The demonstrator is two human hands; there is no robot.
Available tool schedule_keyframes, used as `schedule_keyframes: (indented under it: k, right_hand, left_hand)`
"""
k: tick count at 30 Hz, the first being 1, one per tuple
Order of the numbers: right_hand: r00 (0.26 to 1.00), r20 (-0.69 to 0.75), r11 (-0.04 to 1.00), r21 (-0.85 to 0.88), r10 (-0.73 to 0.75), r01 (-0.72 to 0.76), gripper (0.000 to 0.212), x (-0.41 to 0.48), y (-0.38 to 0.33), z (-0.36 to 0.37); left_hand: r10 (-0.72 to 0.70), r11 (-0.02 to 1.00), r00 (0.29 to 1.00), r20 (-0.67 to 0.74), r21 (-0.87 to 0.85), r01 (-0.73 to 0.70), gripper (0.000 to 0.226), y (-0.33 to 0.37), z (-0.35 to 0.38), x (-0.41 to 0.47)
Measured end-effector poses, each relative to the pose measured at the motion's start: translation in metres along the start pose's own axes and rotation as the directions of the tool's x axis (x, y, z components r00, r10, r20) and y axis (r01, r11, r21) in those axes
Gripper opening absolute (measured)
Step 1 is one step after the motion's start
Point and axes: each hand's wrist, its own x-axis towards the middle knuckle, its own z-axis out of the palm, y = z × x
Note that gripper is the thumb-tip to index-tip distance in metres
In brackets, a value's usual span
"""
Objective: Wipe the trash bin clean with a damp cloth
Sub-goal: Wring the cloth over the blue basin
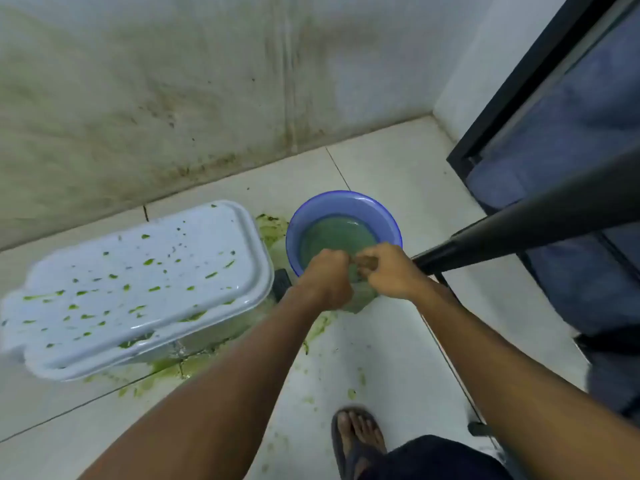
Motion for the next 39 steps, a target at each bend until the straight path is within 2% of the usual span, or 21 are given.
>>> schedule_keyframes:
  k: [3, 7, 10, 12, 15, 16, 17, 19, 22, 24, 27, 29, 34, 37, 39]
  right_hand:
    - [0.998, 0.063, 0.984, -0.175, -0.029, 0.040, 0.022, 0.027, 0.049, 0.032]
    - [0.995, 0.102, 0.942, -0.330, -0.023, 0.056, 0.045, 0.063, 0.092, 0.062]
    - [0.991, 0.136, 0.856, -0.509, -0.019, 0.087, 0.050, 0.080, 0.108, 0.074]
    - [0.993, 0.113, 0.879, -0.471, -0.021, 0.072, 0.045, 0.083, 0.108, 0.074]
    - [0.996, 0.081, 0.935, -0.347, -0.041, 0.067, 0.008, 0.076, 0.105, 0.063]
    - [0.994, 0.095, 0.939, -0.333, -0.051, 0.080, 0.007, 0.071, 0.102, 0.057]
    - [0.992, 0.107, 0.944, -0.312, -0.072, 0.102, 0.016, 0.064, 0.097, 0.051]
    - [0.984, 0.132, 0.952, -0.266, -0.120, 0.152, 0.013, 0.047, 0.086, 0.037]
    - [0.975, 0.131, 0.958, -0.203, -0.178, 0.202, 0.010, 0.018, 0.064, 0.012]
    - [0.969, 0.112, 0.956, -0.172, -0.219, 0.236, 0.014, -0.004, 0.043, -0.004]
    - [0.953, 0.078, 0.945, -0.127, -0.294, 0.302, 0.021, -0.041, -0.001, -0.024]
    - [0.931, 0.070, 0.926, -0.097, -0.358, 0.364, 0.023, -0.064, -0.035, -0.033]
    - [0.839, 0.131, 0.843, -0.029, -0.529, 0.536, 0.027, -0.103, -0.125, -0.032]
    - [0.798, 0.160, 0.802, -0.053, -0.581, 0.595, 0.025, -0.108, -0.177, -0.016]
    - [0.788, 0.141, 0.789, -0.064, -0.599, 0.611, 0.031, -0.098, -0.205, -0.001]
  left_hand:
    - [-0.032, 0.998, 0.999, 0.026, 0.060, 0.030, 0.034, -0.028, 0.048, 0.029]
    - [-0.032, 0.987, 0.999, -0.014, 0.156, 0.033, 0.035, -0.067, 0.095, 0.064]
    - [-0.030, 0.978, 0.999, -0.014, 0.208, 0.032, 0.035, -0.078, 0.110, 0.078]
    - [-0.029, 0.980, 0.999, -0.025, 0.197, 0.033, 0.034, -0.078, 0.110, 0.079]
    - [-0.003, 0.985, 0.999, -0.033, 0.172, 0.009, 0.018, -0.070, 0.100, 0.065]
    - [-0.001, 0.988, 0.999, -0.033, 0.154, 0.006, 0.010, -0.066, 0.095, 0.057]
    - [0.022, 0.989, 0.999, -0.038, 0.144, -0.016, 0.001, -0.062, 0.090, 0.048]
    - [0.049, 0.997, 0.996, -0.069, 0.070, -0.044, 0.015, -0.057, 0.079, 0.029]
    - [0.062, 0.998, 0.988, -0.140, -0.023, -0.066, 0.023, -0.047, 0.054, -0.006]
    - [0.104, 0.993, 0.975, -0.198, -0.028, -0.112, 0.021, -0.040, 0.034, -0.034]
    - [0.150, 0.988, 0.938, -0.314, 0.004, -0.156, 0.003, -0.029, -0.001, -0.088]
    - [0.147, 0.987, 0.906, -0.396, 0.005, -0.158, 0.011, -0.029, -0.026, -0.126]
    - [0.054, 0.993, 0.868, -0.494, -0.065, -0.099, 0.013, -0.044, -0.099, -0.220]
    - [-0.029, 0.996, 0.864, -0.502, -0.089, -0.018, 0.010, -0.063, -0.138, -0.258]
    - [-0.084, 0.993, 0.853, -0.516, -0.117, 0.027, 0.009, -0.080, -0.158, -0.270]
